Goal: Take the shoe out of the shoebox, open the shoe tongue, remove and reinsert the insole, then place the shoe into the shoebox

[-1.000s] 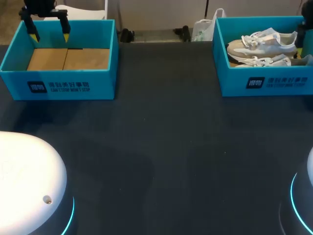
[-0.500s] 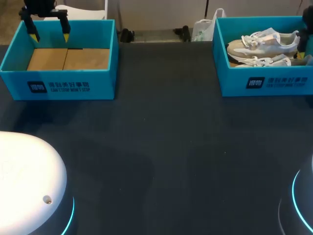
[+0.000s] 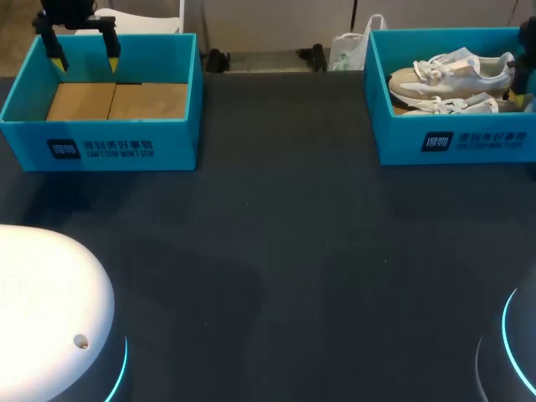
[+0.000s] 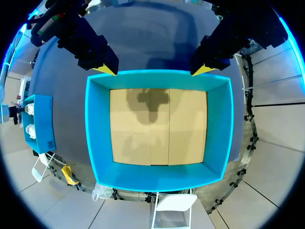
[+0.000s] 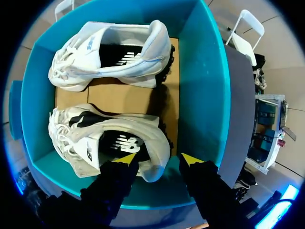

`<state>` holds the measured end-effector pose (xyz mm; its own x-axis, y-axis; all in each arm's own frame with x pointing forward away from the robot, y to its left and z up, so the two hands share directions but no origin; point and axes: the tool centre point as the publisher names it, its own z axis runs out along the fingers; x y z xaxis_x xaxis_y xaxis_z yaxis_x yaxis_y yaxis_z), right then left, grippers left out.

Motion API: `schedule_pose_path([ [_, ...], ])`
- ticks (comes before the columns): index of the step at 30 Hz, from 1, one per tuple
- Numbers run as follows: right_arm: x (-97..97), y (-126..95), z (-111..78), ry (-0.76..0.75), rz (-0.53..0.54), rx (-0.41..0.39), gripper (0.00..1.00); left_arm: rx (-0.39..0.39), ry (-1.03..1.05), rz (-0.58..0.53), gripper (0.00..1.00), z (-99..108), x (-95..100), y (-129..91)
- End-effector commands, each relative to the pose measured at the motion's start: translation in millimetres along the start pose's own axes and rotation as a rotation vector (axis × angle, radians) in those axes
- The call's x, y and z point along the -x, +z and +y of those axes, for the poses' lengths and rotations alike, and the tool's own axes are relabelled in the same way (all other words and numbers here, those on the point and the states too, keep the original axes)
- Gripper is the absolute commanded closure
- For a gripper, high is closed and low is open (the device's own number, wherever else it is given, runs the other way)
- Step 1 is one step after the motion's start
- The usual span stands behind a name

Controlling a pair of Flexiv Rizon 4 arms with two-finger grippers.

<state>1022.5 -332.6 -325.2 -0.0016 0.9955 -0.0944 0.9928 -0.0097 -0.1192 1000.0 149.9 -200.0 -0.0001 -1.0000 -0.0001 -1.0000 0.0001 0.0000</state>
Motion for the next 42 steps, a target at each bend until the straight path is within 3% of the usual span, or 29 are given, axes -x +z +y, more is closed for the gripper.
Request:
schedule_pose_path([
  [1,0.5,3.0,0.2,-0.001,0.004,-0.001,0.45,0.0,0.0,0.0,0.0,0.0,0.0,0.0],
  [14,1.2,16.8,-2.1,0.022,0.029,0.004,0.44,0.0,0.0,0.0,0.0,0.0,0.0,0.0],
  [20,4.1,20.6,-0.2,0.036,0.035,0.008,0.34,0.0,0.0,0.0,0.0,0.0,0.0,0.0],
  [34,1.1,37.4,-2.8,0.039,0.054,-0.016,0.31,0.0,0.0,0.0,0.0,0.0,0.0,0.0],
  [39,0.1,41.4,-2.2,0.037,0.058,-0.019,0.22,0.0,0.0,0.0,0.0,0.0,0.0,0.0],
  [42,-1.8,44.4,-1.5,0.033,0.06,-0.023,0.22,0.0,0.0,0.0,0.0,0.0,0.0,0.0],
])
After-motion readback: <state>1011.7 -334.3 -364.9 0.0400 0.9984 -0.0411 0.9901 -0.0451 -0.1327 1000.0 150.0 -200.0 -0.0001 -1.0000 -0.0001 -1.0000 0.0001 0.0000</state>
